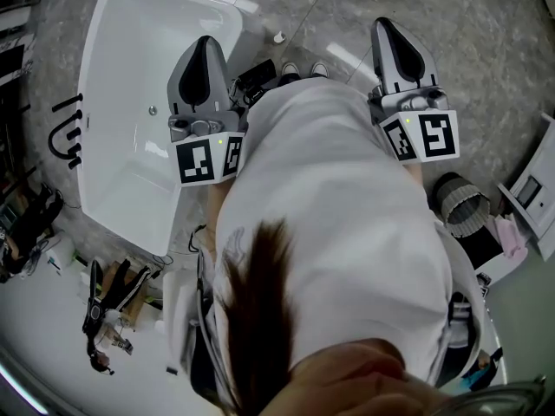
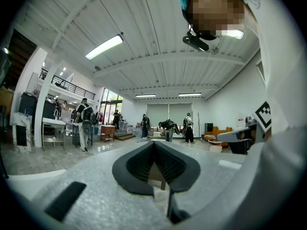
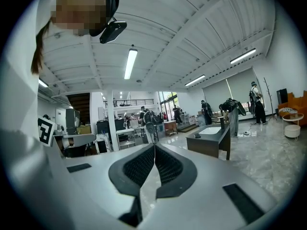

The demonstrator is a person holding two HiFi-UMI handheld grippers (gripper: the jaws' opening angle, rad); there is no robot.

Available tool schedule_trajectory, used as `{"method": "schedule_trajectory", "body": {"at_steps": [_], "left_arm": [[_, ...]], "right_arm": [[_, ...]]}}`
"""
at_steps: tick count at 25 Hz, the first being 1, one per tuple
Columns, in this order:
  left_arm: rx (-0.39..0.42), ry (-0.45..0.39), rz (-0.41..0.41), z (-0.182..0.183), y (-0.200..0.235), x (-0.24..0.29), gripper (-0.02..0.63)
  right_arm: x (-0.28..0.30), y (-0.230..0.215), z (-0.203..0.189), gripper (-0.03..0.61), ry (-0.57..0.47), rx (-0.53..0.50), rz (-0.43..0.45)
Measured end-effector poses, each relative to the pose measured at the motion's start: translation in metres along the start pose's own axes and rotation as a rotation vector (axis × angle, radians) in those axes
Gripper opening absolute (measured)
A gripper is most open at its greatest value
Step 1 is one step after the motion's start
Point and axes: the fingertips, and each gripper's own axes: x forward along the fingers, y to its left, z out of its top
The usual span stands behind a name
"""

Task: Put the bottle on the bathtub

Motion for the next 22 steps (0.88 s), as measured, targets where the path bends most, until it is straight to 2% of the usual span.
{"method": "schedule_trajectory", "body": {"at_steps": [22], "left_arm": [[-0.013,-0.001,-0.008,0.0005,0.0024,0.0031,0.014]], "right_arm": [[0.0034,0.0033,-0.0005,0.014,0.018,0.000,0.000]]}}
